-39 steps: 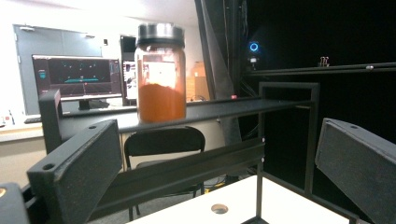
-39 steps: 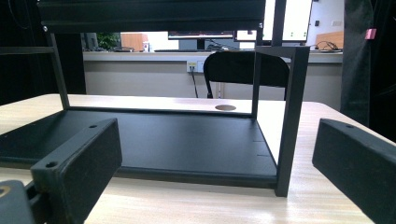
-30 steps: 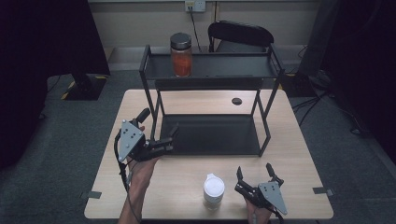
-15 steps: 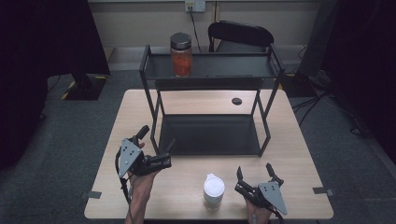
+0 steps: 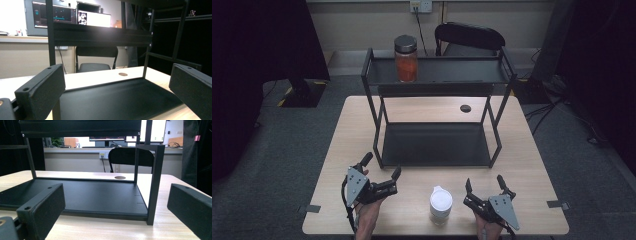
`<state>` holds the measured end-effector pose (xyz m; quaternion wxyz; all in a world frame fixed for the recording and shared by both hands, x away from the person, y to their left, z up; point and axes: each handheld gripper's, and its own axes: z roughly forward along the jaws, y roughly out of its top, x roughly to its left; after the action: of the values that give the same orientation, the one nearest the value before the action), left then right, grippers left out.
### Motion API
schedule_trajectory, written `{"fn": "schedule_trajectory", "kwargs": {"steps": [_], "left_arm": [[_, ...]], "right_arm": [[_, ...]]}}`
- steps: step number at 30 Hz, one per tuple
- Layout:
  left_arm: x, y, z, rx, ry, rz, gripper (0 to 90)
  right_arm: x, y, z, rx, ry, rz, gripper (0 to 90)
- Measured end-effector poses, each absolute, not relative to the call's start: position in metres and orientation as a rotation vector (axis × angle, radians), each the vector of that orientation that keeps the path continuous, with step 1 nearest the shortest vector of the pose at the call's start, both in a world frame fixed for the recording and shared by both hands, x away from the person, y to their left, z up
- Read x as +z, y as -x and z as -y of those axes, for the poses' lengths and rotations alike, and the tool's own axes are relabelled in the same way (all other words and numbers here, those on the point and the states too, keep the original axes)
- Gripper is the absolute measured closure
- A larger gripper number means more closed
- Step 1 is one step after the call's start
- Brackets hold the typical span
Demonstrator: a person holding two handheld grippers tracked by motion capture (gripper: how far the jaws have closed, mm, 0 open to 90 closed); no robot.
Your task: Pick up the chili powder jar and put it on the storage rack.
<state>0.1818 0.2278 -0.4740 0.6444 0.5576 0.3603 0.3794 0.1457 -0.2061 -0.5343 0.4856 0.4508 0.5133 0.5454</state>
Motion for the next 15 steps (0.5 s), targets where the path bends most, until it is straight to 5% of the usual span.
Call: {"fn": "schedule_trajectory", "kwargs": {"steps": [15], "left_arm": [[-0.507, -0.177, -0.226, 0.886, -1.321, -0.866, 0.0]], "right_arm": [[-0.534, -0.146, 0.206, 1.326, -1.098, -1.248, 0.1]]}}
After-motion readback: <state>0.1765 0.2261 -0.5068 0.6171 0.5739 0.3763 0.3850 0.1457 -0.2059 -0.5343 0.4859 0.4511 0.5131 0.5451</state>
